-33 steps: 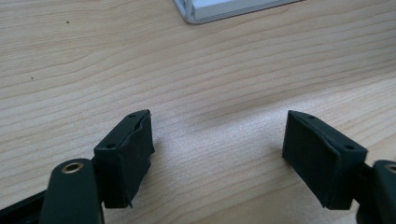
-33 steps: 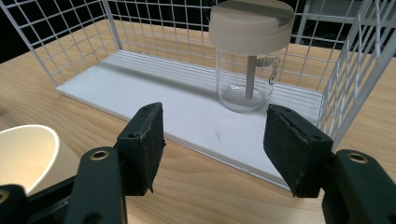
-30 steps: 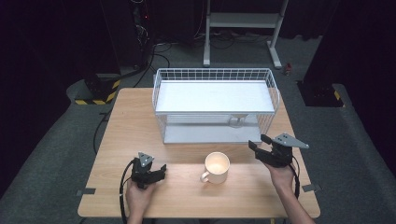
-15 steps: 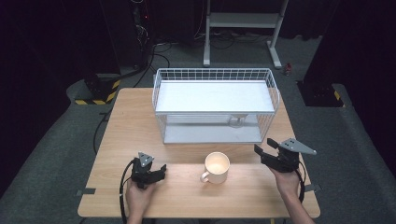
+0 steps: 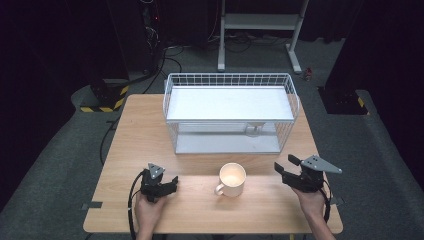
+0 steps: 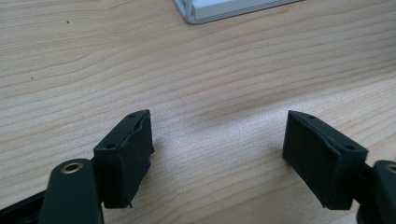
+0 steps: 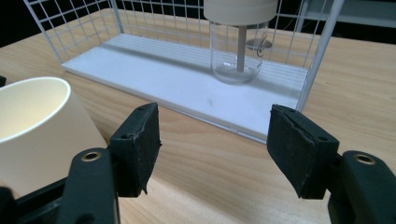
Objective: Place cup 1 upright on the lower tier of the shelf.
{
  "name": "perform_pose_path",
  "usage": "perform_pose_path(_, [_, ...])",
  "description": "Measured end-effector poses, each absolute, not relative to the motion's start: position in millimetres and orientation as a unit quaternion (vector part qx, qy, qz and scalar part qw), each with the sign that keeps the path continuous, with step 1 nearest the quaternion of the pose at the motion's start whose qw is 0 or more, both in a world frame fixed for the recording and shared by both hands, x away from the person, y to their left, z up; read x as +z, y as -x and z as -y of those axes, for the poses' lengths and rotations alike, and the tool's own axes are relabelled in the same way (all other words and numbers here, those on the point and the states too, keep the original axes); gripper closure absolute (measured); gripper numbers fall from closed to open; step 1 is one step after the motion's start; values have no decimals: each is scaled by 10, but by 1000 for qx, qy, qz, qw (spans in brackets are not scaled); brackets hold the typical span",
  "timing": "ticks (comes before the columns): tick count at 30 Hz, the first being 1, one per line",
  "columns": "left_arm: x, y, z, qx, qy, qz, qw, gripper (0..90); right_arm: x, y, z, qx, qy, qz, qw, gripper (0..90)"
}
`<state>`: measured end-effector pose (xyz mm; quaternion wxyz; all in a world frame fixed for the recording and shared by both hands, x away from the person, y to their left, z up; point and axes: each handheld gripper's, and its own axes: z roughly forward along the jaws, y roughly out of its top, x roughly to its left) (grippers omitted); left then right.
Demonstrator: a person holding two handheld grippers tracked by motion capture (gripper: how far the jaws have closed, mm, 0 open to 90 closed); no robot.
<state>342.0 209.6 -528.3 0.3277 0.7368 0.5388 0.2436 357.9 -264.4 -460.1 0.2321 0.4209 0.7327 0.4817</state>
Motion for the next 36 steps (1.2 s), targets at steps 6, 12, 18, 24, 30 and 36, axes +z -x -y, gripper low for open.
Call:
perform_pose_path(6, [-5283, -3419, -2095, 243, -737, -539, 328, 245, -4636, -3563, 2665, 472, -419, -741, 231, 352])
perform_pose_path(12, [-5283, -3419, -2096, 244, -737, -539, 328, 245, -4701, -3547, 2690, 465, -422, -745, 226, 356])
perform_pose_path(18, [-5283, -3416, -2096, 243, -737, -539, 327, 244, -4788, -3531, 2742, 458, -433, -744, 223, 357])
perform_pose_path(24, [-5283, -3416, -2096, 243, -736, -541, 327, 244, -4864, -3520, 2807, 444, -448, -744, 220, 358])
perform_pose_path(30, [-5285, -3417, -2095, 243, -733, -543, 329, 244, -4945, -3564, 2840, 425, -459, -749, 219, 354])
perform_pose_path(36, [-5283, -3416, -2103, 245, -733, -546, 322, 230, -5082, -3618, 2793, 395, -471, -760, 209, 356])
